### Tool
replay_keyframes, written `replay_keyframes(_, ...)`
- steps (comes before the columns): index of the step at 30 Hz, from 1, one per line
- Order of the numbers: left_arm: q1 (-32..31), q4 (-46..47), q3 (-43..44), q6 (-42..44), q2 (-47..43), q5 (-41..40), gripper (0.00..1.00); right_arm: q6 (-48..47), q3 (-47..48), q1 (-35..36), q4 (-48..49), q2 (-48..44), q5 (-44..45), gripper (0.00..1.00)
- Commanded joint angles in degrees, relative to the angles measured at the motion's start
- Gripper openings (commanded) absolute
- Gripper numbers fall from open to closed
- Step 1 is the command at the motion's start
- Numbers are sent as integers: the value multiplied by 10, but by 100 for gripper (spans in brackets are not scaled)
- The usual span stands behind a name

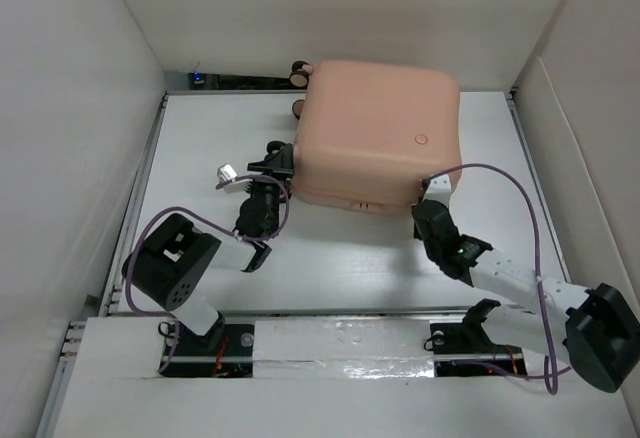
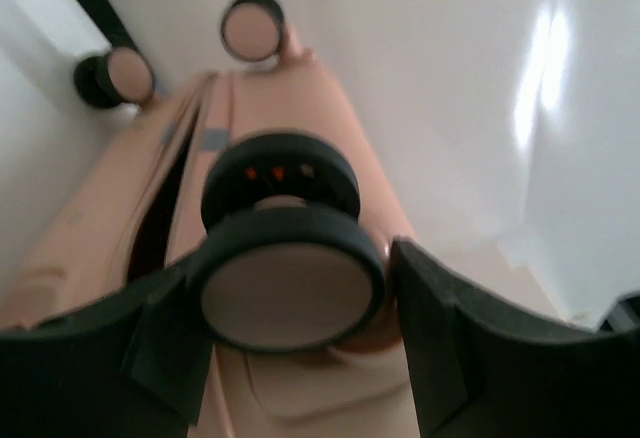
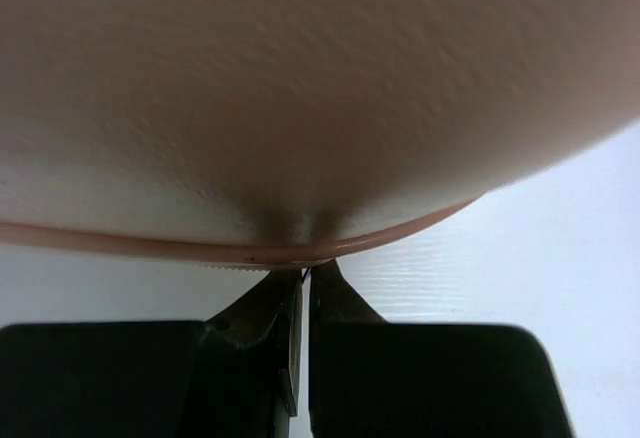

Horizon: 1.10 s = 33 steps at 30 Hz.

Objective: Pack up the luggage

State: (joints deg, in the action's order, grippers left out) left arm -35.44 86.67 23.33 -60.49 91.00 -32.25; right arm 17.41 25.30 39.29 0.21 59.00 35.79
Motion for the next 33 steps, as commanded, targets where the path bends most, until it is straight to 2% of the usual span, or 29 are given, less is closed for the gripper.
replay_keyframes(1, -127, -37, -14, 27, 4, 331, 0, -12, 102, 47, 222, 2, -397, 0)
replay_keyframes(3, -127, -41, -25, 30, -9, 331, 0, 2, 85, 35, 294, -17, -458, 0)
replay_keyframes(5, -127, -47, -29, 37, -25, 334, 0, -1, 117, 63, 278, 17, -477, 0)
replay_keyframes(6, -127, -50, -37, 39, -32, 331, 0, -15, 131, 82, 217, 24, -437, 0)
replay_keyframes(8, -127, -76, -40, 51, -58, 308, 0, -33, 139, 106, 190, 20, -357, 0)
replay_keyframes(9, -127, -82, -36, 56, -66, 307, 0, -37, 131, 85, 183, -10, -332, 0)
replay_keyframes(10, -127, -84, -37, 60, -78, 308, 0, -42, 132, 57, 168, -33, -351, 0)
replay_keyframes(11, -120, -92, -39, 63, -86, 308, 0, -43, 131, 23, 154, -58, -381, 0)
replay_keyframes(12, -113, -99, -43, 66, -95, 306, 0, -42, 127, -44, 133, -109, -428, 0)
replay_keyframes(15, -108, -124, -41, 80, -115, 302, 0, -26, 121, -138, 112, -158, -518, 0)
replay_keyframes(17, -108, -128, -37, 81, -103, 303, 0, 16, 114, -133, 149, -148, -581, 0)
replay_keyframes(18, -108, -122, -40, 79, -97, 303, 0, 31, 114, -114, 206, -129, -615, 0)
replay_keyframes(19, -108, -117, -43, 76, -85, 301, 0, 43, 131, -50, 231, -71, -673, 0)
replay_keyframes(20, -100, -112, -43, 75, -80, 300, 0, 40, 148, -11, 237, -40, -683, 0)
replay_keyframes(22, -81, -103, -55, 71, -69, 301, 0, -22, 190, 42, 165, 3, -653, 0)
replay_keyframes(24, -37, -85, -78, 61, -71, 317, 0, -46, 218, 25, 62, -20, -591, 0)
replay_keyframes(25, -22, -84, -84, 61, -76, 319, 0, -49, 208, 2, 53, -47, -560, 0)
replay_keyframes(26, -10, -93, -90, 63, -79, 319, 0, -46, 180, -60, 51, -80, -557, 0)
replay_keyframes(28, -1, -95, -100, 74, -80, 336, 0, -41, 163, -137, 15, -179, -552, 0)
replay_keyframes(31, -13, -85, -95, 71, -52, 341, 0, -5, 144, -135, 57, -159, -613, 0)
replay_keyframes(32, -13, -66, -94, 68, -42, 345, 0, 9, 134, -108, 92, -138, -608, 0)
replay_keyframes(33, -23, -57, -86, 61, -31, 351, 0, 17, 125, -29, 148, -112, -594, 0)
